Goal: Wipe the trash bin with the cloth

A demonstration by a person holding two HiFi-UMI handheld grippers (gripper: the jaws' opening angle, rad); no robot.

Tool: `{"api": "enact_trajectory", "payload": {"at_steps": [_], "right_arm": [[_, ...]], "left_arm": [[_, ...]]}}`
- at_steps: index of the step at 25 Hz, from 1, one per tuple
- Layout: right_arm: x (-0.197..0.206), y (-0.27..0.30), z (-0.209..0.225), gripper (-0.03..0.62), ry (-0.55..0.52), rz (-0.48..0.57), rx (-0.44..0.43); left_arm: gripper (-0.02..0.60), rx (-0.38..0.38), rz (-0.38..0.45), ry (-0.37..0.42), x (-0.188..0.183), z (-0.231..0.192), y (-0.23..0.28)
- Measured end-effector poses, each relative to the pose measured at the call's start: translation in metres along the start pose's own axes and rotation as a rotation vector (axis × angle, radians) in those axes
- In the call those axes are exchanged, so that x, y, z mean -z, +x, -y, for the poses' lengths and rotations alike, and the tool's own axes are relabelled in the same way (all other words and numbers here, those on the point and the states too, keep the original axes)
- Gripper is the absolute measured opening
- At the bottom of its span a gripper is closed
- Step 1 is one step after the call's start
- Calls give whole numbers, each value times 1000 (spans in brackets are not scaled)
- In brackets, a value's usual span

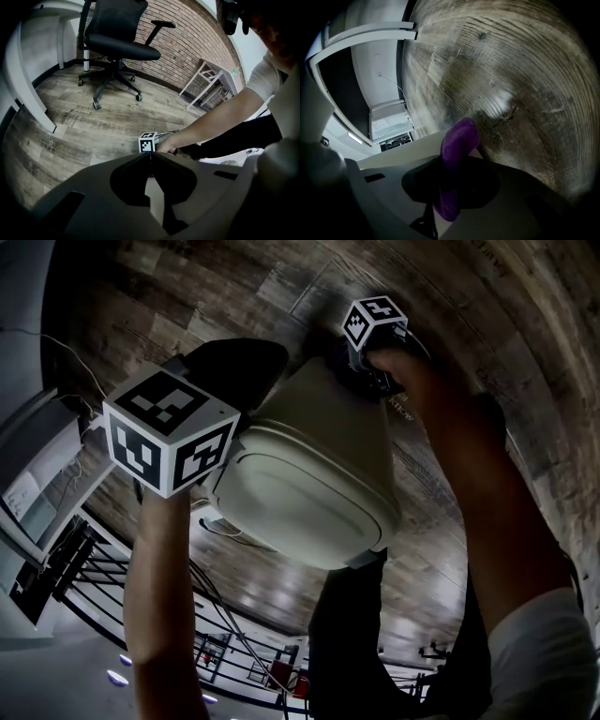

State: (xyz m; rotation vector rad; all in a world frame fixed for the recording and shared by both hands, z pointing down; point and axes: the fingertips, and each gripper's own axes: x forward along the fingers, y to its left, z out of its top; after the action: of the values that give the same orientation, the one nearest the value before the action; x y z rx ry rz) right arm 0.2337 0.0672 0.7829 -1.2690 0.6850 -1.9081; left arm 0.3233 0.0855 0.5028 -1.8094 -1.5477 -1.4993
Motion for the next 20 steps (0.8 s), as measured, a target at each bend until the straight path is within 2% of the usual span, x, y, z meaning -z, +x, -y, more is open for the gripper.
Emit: {"api": "enact_trajectory", "payload": {"at_steps": [10, 14, 16, 20], "right_arm": [[62, -7, 55, 89, 128, 43, 4], [90, -6, 71, 89, 135, 35, 25], [111, -5, 80, 89, 114, -7, 63], [162, -12, 95, 89, 3, -169, 173]], "left_arm": [[5, 39, -31, 61, -14, 28, 16], [5, 48, -39, 82, -17, 42, 22], [5, 55, -47, 88, -17, 50, 24], [5, 65, -43, 87, -21, 67, 24]]}}
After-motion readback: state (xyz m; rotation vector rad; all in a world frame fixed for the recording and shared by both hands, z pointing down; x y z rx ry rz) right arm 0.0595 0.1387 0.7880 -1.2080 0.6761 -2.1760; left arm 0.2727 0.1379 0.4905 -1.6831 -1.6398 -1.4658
